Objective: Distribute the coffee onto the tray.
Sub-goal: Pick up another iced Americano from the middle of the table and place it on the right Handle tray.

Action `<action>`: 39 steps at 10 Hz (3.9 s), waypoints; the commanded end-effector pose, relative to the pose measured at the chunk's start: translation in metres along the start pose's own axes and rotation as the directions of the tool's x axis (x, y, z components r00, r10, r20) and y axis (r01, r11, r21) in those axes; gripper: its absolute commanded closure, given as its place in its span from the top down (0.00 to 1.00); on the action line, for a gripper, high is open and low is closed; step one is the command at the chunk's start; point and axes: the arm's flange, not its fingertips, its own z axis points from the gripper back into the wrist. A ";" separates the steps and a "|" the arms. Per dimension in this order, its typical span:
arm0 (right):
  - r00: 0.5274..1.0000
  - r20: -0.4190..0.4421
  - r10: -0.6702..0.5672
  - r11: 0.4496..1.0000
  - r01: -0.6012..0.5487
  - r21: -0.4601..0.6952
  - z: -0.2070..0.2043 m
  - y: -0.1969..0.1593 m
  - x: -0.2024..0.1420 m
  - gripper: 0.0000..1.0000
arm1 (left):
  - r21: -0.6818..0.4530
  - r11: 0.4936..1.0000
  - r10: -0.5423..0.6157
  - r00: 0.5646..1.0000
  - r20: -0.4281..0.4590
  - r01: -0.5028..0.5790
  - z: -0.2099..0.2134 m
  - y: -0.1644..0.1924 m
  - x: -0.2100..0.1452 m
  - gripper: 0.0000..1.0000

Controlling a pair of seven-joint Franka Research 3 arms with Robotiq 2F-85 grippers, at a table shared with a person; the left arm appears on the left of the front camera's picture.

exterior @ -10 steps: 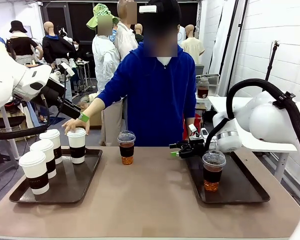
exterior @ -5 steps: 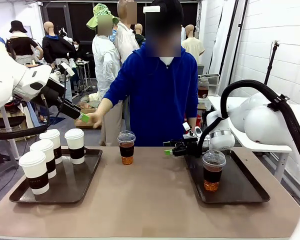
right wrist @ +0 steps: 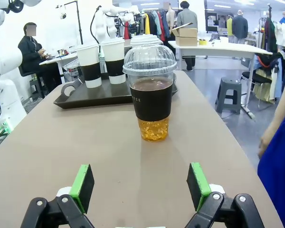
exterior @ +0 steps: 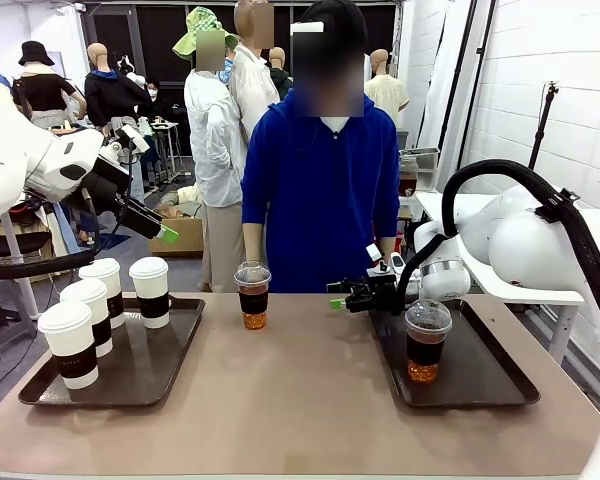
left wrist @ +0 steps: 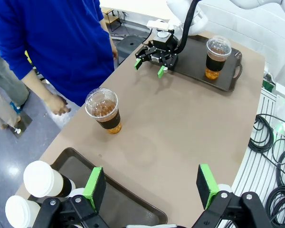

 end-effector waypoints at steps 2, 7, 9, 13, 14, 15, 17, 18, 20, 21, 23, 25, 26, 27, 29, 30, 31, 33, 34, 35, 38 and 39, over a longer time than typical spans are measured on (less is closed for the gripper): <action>1.000 0.028 0.000 0.999 0.002 -0.042 -0.007 -0.005 0.001 1.00 | -0.009 1.000 0.002 1.000 0.002 -0.002 0.000 0.001 -0.002 1.00; 0.999 0.038 -0.022 0.999 0.023 -0.032 -0.060 -0.016 0.012 1.00 | -0.009 1.000 0.002 1.000 0.002 -0.002 0.000 0.001 -0.002 1.00; 1.000 0.019 -0.022 1.000 0.023 -0.014 -0.083 -0.018 0.016 1.00 | -0.009 1.000 0.002 1.000 0.002 -0.002 0.000 0.001 -0.002 1.00; 0.999 0.011 -0.038 0.999 0.038 0.006 -0.119 -0.025 0.011 1.00 | -0.009 1.000 0.002 1.000 0.002 -0.002 0.000 0.001 -0.002 1.00; 0.999 0.003 -0.041 0.999 0.041 0.003 -0.125 -0.026 0.010 1.00 | -0.009 1.000 0.002 1.000 0.002 -0.002 0.000 0.001 -0.002 1.00; 0.999 0.004 -0.042 0.999 0.042 0.006 -0.130 -0.028 0.009 1.00 | -0.009 1.000 0.002 1.000 0.002 -0.002 0.000 0.001 -0.002 1.00; 0.999 0.009 -0.042 0.999 0.042 0.016 -0.142 -0.028 0.009 1.00 | -0.009 1.000 0.002 1.000 0.002 -0.002 0.000 0.001 -0.002 1.00; 0.999 0.008 -0.042 0.999 0.041 0.021 -0.148 -0.027 0.008 1.00 | -0.009 1.000 0.002 1.000 0.002 -0.002 0.000 0.001 -0.002 1.00; 0.999 0.003 -0.045 0.999 0.045 0.030 -0.157 -0.029 0.006 1.00 | -0.009 1.000 0.002 1.000 0.002 -0.002 0.000 0.001 -0.002 1.00; 0.999 0.002 -0.046 0.998 0.045 0.038 -0.162 -0.030 0.006 1.00 | -0.009 1.000 0.002 1.000 0.002 -0.002 0.000 0.001 -0.002 1.00; 0.999 0.000 -0.046 0.998 0.046 0.037 -0.167 -0.032 0.006 1.00 | -0.009 1.000 0.002 1.000 0.002 -0.002 0.000 0.001 -0.002 1.00; 0.999 0.000 -0.051 0.998 0.051 0.038 -0.169 -0.033 0.004 1.00 | -0.009 1.000 0.002 1.000 0.002 -0.002 0.000 0.001 -0.002 1.00; 0.999 -0.002 -0.054 0.997 0.054 0.045 -0.173 -0.034 0.004 1.00 | -0.009 1.000 0.002 1.000 0.002 -0.002 0.000 0.001 -0.002 1.00; 0.998 -0.003 -0.057 0.997 0.057 0.051 -0.174 -0.035 0.004 1.00 | -0.009 1.000 0.002 1.000 0.002 -0.002 0.000 0.001 -0.002 1.00; 0.998 -0.008 -0.057 0.996 0.057 0.064 -0.182 -0.035 0.004 1.00 | -0.009 1.000 0.002 1.000 0.002 -0.002 0.000 0.001 -0.002 1.00; 0.998 -0.010 -0.058 0.996 0.058 0.071 -0.186 -0.035 0.004 1.00 | -0.009 1.000 0.002 1.000 0.002 -0.002 0.000 0.001 -0.002 1.00; 0.998 -0.010 -0.059 0.995 0.059 0.078 -0.190 -0.036 0.005 1.00 | -0.009 1.000 0.002 1.000 0.002 -0.002 0.000 0.001 -0.002 1.00; 0.998 -0.010 -0.062 0.994 0.063 0.093 -0.198 -0.036 0.006 1.00 | -0.009 1.000 0.002 1.000 0.002 -0.002 0.000 0.001 -0.002 1.00; 0.998 -0.012 -0.062 0.993 0.063 0.100 -0.202 -0.036 0.007 1.00 | -0.009 1.000 0.002 1.000 0.002 -0.002 0.000 0.001 -0.002 1.00; 0.998 -0.014 -0.061 0.993 0.063 0.102 -0.205 -0.035 0.007 1.00 | -0.009 1.000 0.002 1.000 0.002 -0.002 0.000 0.001 -0.002 1.00; 0.999 -0.008 -0.053 0.993 0.053 0.105 -0.216 -0.036 0.010 1.00 | -0.009 1.000 0.002 1.000 0.002 -0.002 0.000 0.001 -0.002 1.00; 0.999 -0.009 -0.053 0.993 0.054 0.104 -0.218 -0.036 0.010 1.00 | -0.009 1.000 0.002 1.000 0.002 -0.002 0.000 0.001 -0.002 1.00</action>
